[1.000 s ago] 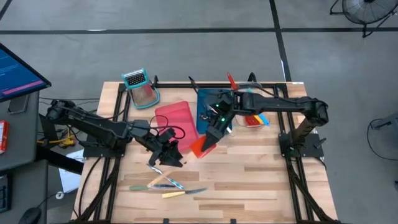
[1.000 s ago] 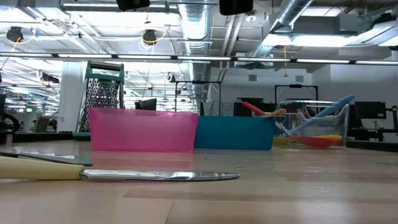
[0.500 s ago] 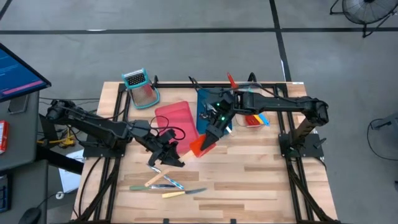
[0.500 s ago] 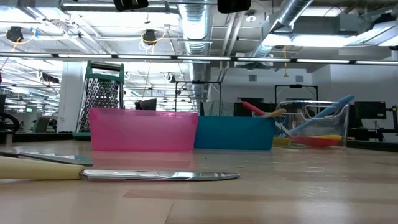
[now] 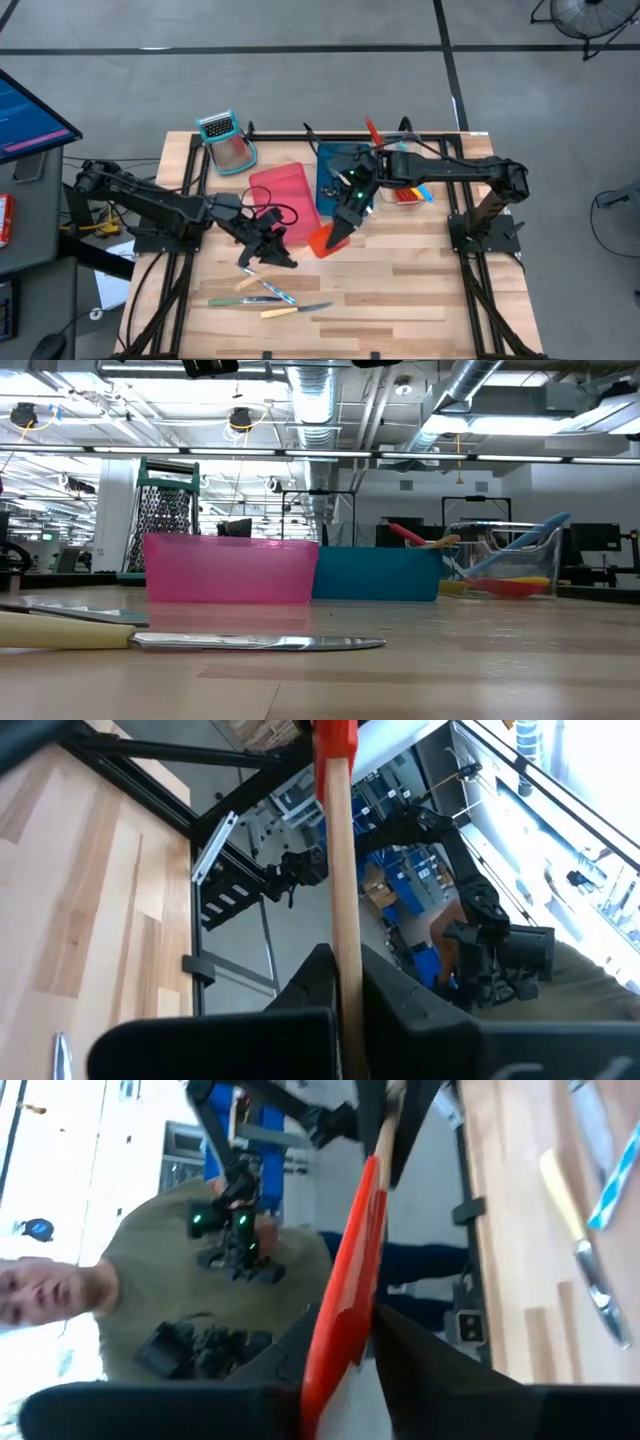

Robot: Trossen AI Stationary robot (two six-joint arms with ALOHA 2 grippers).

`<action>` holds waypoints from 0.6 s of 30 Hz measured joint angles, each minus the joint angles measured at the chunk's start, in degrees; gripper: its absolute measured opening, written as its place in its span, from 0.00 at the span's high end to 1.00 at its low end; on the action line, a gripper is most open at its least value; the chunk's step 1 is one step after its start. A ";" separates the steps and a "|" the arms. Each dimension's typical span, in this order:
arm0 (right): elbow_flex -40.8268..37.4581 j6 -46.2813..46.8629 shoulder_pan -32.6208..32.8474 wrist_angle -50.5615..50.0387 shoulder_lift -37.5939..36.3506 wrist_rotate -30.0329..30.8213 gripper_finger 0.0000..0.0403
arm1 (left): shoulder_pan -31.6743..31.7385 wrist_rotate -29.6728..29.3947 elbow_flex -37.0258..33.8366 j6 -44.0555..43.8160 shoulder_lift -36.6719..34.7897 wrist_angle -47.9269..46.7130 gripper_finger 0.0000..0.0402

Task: Pick & Place Kitchen Items
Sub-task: Put the red spatula into the blue bin

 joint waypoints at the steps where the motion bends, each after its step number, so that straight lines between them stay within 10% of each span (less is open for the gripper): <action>1: -0.02 0.41 0.01 -0.35 -0.22 -0.86 0.77 | 0.00 0.00 0.00 0.02 0.00 0.05 1.00; 18: -0.03 9.45 2.82 -16.55 -6.59 -14.35 0.55 | 0.00 -0.52 0.02 -0.18 -0.02 0.28 1.00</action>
